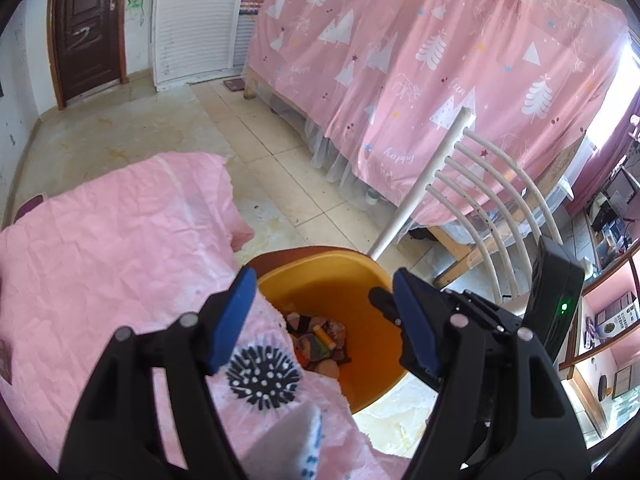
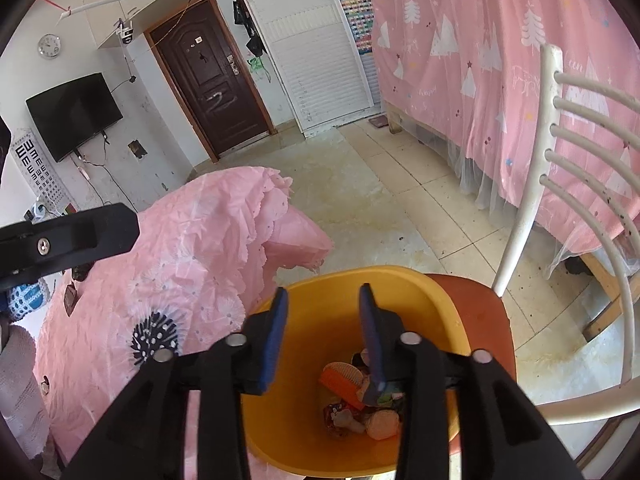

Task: Collect trash
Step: 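Move both open tools back over the bed, then grasp the black plastic bag with the left tool while the right tool grasps the brown wrapper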

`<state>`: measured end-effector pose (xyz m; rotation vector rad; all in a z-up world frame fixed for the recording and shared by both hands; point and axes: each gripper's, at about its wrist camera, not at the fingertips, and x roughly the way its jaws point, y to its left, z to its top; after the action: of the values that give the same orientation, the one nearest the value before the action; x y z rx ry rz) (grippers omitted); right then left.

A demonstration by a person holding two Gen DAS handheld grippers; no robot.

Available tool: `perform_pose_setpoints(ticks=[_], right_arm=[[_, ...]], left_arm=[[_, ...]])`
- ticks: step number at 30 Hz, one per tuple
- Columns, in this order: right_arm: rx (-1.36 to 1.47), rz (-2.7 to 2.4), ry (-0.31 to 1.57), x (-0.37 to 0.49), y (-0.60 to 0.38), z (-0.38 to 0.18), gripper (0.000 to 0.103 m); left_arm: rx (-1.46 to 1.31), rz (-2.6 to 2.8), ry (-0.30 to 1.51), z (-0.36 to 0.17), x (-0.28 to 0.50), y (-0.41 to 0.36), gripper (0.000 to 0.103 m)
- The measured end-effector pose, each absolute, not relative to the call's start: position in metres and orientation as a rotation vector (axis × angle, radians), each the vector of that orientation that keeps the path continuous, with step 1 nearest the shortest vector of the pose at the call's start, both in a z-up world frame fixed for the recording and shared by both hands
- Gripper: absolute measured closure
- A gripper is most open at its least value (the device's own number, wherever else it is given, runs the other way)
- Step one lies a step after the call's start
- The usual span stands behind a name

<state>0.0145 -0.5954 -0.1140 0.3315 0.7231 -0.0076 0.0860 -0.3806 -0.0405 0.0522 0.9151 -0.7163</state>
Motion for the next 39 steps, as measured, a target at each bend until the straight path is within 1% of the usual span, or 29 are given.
perform_pose_setpoints(ticks=[1,2,4,6,8,10,14,21,24,36,39], right_arm=[[0.324,-0.010,0.716,0.015,-0.592,-0.109,0.058],[0.319,-0.011,0.711,0.015,-0.590,-0.105,0.055],[0.306,-0.009,0.700,0.018,-0.583,-0.096,0.051],[0.296,0.001,0.691,0.020,-0.574,-0.086,0.047],[0.283,0.018,0.678,0.022,-0.564,-0.077,0.040],[0.256,0.035,0.666,0.026,-0.550,-0.067,0.037],[0.214,0.073,0.659,0.038,-0.523,-0.054,0.032],[0.172,0.158,0.658,0.064,-0.469,-0.038,0.028],[0.157,0.188,0.665,0.074,-0.449,-0.034,0.026],[0.059,0.293,0.704,0.101,-0.361,-0.034,0.023],[0.038,0.327,0.717,0.107,-0.340,-0.035,0.023]], left_arm=[[0.046,-0.719,0.914,-0.039,0.087,-0.377,0.035],[0.042,-0.720,0.911,-0.037,0.088,-0.372,0.034],[0.028,-0.718,0.906,-0.033,0.089,-0.363,0.031],[0.011,-0.712,0.892,-0.028,0.090,-0.349,0.031],[-0.002,-0.700,0.876,-0.023,0.092,-0.337,0.031],[-0.011,-0.679,0.859,-0.019,0.094,-0.325,0.026],[-0.034,-0.624,0.836,-0.014,0.100,-0.292,0.026],[-0.083,-0.537,0.820,-0.006,0.117,-0.235,0.025],[-0.093,-0.499,0.810,-0.002,0.121,-0.213,0.022],[-0.110,-0.385,0.789,0.001,0.142,-0.130,0.021],[-0.099,-0.345,0.796,-0.002,0.148,-0.112,0.017]])
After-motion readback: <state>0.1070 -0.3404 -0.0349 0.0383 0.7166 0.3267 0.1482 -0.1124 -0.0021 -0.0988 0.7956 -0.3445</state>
